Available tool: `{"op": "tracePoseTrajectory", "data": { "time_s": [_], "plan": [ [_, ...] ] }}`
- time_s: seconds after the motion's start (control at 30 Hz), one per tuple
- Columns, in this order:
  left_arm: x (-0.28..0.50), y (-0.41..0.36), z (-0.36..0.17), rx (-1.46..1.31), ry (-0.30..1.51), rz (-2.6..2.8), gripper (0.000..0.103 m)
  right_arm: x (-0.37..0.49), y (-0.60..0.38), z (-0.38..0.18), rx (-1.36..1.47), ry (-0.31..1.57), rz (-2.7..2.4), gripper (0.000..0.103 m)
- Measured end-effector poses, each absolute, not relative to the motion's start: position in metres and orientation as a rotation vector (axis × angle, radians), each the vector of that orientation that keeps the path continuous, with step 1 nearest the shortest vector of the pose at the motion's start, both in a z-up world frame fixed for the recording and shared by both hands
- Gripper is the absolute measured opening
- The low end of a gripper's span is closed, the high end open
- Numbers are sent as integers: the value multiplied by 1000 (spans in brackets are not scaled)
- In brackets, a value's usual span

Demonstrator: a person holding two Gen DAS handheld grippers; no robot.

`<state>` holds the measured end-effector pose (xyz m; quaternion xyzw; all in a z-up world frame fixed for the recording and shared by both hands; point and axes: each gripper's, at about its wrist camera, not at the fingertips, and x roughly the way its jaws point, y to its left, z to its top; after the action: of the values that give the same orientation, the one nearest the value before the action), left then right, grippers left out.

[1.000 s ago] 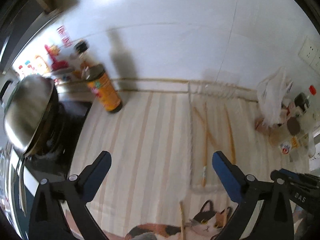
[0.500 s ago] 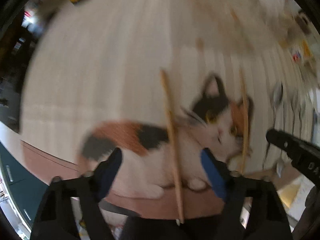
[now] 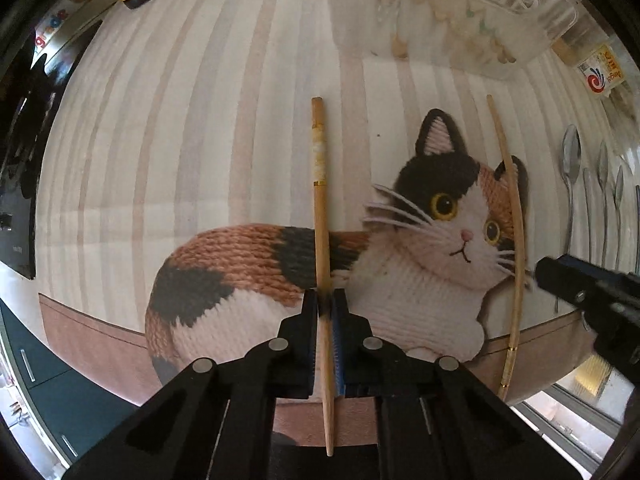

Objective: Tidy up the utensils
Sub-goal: 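Grasp a wooden chopstick with the left tool while the right tool grasps another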

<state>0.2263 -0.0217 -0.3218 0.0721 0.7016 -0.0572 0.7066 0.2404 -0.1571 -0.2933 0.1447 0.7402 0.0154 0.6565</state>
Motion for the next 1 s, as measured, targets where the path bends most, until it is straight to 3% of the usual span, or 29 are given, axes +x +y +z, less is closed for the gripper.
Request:
{"op": "tracePoseTrajectory", "data": {
  "time_s": [0.3, 0.37, 0.43, 1.0],
  "plan": [
    [219, -11, -319, 148, 1554, -112, 4, 227, -109, -312, 176, 1691, 44, 28],
    [213, -9, -320, 145, 1554, -111, 4, 224, -103, -314, 115, 1690, 22, 14],
    [213, -6, -321, 136, 1554, -109, 4, 221, -100, -316, 100, 1688, 3, 7],
    [231, 10, -321, 112, 1581, -114, 9, 200, -120, -326, 157, 1733, -34, 8]
  ]
}}
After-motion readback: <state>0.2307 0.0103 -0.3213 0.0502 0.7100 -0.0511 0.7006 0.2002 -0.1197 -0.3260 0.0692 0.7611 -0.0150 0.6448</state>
